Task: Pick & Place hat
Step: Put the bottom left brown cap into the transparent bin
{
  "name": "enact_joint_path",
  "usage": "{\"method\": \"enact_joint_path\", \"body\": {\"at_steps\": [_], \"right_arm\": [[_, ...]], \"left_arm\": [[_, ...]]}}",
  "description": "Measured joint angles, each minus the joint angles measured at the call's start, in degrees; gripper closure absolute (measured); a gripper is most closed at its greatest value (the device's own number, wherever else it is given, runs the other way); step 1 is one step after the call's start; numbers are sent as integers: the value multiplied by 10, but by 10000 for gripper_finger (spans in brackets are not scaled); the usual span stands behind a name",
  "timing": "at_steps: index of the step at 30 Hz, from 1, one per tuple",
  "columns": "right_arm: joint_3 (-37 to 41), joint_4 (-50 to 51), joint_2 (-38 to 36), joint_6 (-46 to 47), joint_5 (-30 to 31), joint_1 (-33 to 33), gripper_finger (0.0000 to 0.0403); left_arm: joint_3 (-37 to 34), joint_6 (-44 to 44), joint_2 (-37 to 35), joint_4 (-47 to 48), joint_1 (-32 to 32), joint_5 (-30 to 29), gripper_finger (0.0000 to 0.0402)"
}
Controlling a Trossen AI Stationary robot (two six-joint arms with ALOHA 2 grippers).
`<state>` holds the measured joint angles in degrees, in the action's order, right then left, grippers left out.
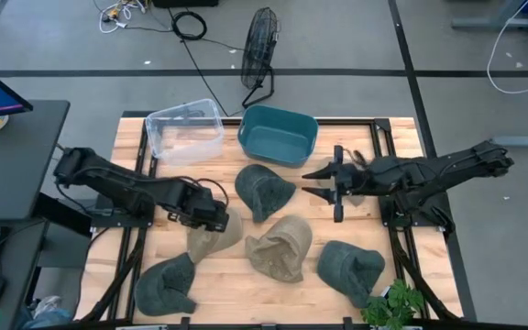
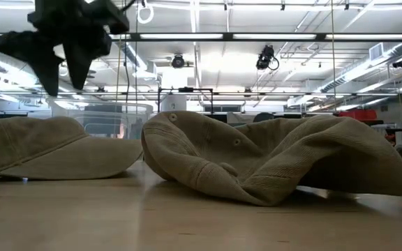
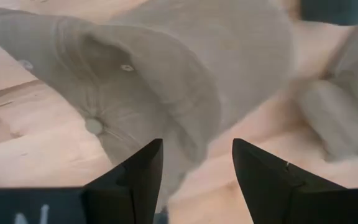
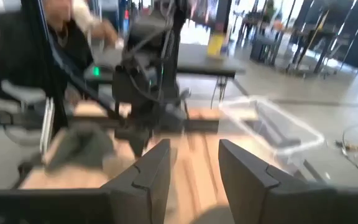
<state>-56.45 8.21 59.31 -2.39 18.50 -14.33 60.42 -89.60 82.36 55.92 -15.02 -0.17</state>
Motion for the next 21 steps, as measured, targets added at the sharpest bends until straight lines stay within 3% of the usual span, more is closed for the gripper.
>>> {"method": "enact_joint_path", "body": {"at_steps": [8,14,17,21], "right_arm": [[0,8,14,19,0,5,262],[0,7,14,21,0,18,262],[0,10,14,21,0,24,262],[0,12,14,21,0,31,262]], "left_arm": [[0,-32,81,-27,0,0,204],[0,-6,117,-44,0,4,211],[0,21,124,-47,1,28,247],[0,62,120,-63,1,34,343]]}}
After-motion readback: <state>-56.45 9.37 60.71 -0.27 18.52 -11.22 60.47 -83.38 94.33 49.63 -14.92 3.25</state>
